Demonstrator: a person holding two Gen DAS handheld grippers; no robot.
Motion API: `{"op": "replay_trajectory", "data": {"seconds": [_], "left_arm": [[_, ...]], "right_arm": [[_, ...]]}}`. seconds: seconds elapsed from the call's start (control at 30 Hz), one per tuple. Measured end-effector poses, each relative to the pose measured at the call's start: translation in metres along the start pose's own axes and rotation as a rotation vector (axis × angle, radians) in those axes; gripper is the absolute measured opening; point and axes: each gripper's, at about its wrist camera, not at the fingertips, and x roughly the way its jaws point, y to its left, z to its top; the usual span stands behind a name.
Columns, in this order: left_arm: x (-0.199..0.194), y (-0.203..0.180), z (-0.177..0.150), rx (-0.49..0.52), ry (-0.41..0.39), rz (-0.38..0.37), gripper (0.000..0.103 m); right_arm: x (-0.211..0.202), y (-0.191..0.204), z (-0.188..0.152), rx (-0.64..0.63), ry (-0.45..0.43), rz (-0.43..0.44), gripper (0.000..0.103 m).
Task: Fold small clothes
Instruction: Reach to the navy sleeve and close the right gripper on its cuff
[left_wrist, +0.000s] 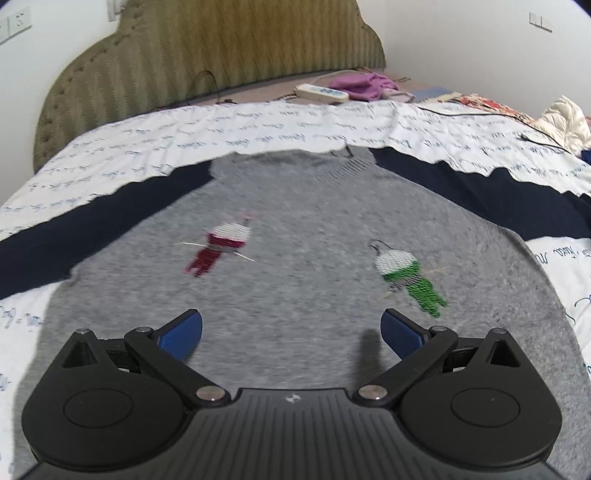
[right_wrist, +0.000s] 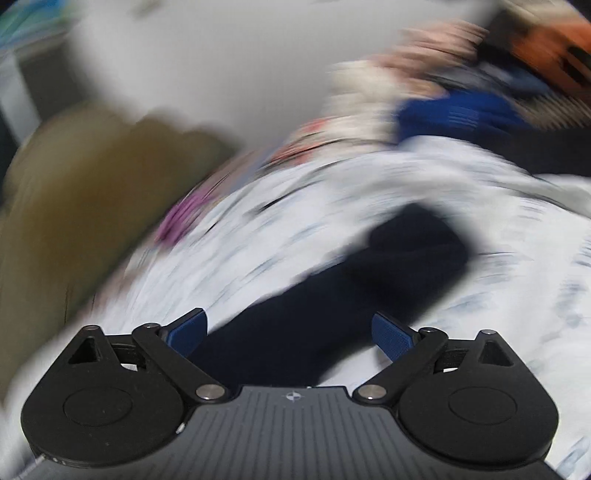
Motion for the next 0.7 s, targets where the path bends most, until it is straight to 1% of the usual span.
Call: {"op": "replay_trajectory", "data": {"seconds": [0.07,0.1,0.17,0.23,0.27,0.33,0.4,0.43,0.5,0.53,0.57,0.6,0.63,0.7], "left_arm": [[0.004,-0.006,0.002,0.006,0.008,-0.011,0.103],[0.005,-0.01,0.002,0.012,0.007,-0.016,0.103],[0.006,-0.016,0.005,0.024,0.001,-0.024,0.103],[0.006,-0.02,0.008,0.028,-0.007,-0.035,0.103],[0.006,-0.021,0.01,0.024,-0.01,-0.039,0.103],[0.005,-0.023,0.013,0.013,-0.01,-0.043,0.103],[0.004,-0.025,0.015,0.009,-0.011,-0.049,0.103],[0.003,-0.025,0.015,0.012,-0.013,-0.048,0.103],[0.002,-0.026,0.015,0.018,-0.017,-0.042,0.103],[0.002,-0.026,0.015,0.016,-0.02,-0.045,0.103],[0.001,-0.026,0.016,0.012,-0.025,-0.055,0.103],[0.0,-0.024,0.017,0.0,-0.032,-0.073,0.103],[-0.001,-0.023,0.018,-0.013,-0.039,-0.094,0.103],[-0.003,-0.016,0.023,-0.07,-0.059,-0.167,0.103]], "right_arm": [[-0.001,-0.043,0.017,0.161,-0.059,-0.011,0.089],[-0.003,-0.063,0.022,0.23,-0.08,-0.02,0.089],[0.001,-0.087,0.026,0.32,-0.061,-0.009,0.086],[0.007,-0.1,0.022,0.377,-0.034,0.035,0.085],[0.011,-0.102,0.02,0.387,-0.022,0.049,0.085],[0.018,-0.099,0.018,0.377,-0.018,0.058,0.08],[0.026,-0.095,0.021,0.365,-0.011,0.069,0.059],[0.03,-0.093,0.022,0.364,0.0,0.079,0.055],[0.034,-0.091,0.022,0.369,0.009,0.08,0.04],[0.037,-0.09,0.024,0.365,0.011,0.077,0.035],[0.039,-0.088,0.023,0.354,0.008,0.072,0.021],[0.04,-0.087,0.024,0.349,0.001,0.072,0.016],[0.037,-0.087,0.025,0.344,-0.009,0.074,0.015],[0.03,-0.077,0.025,0.3,-0.045,0.068,0.014]]}}
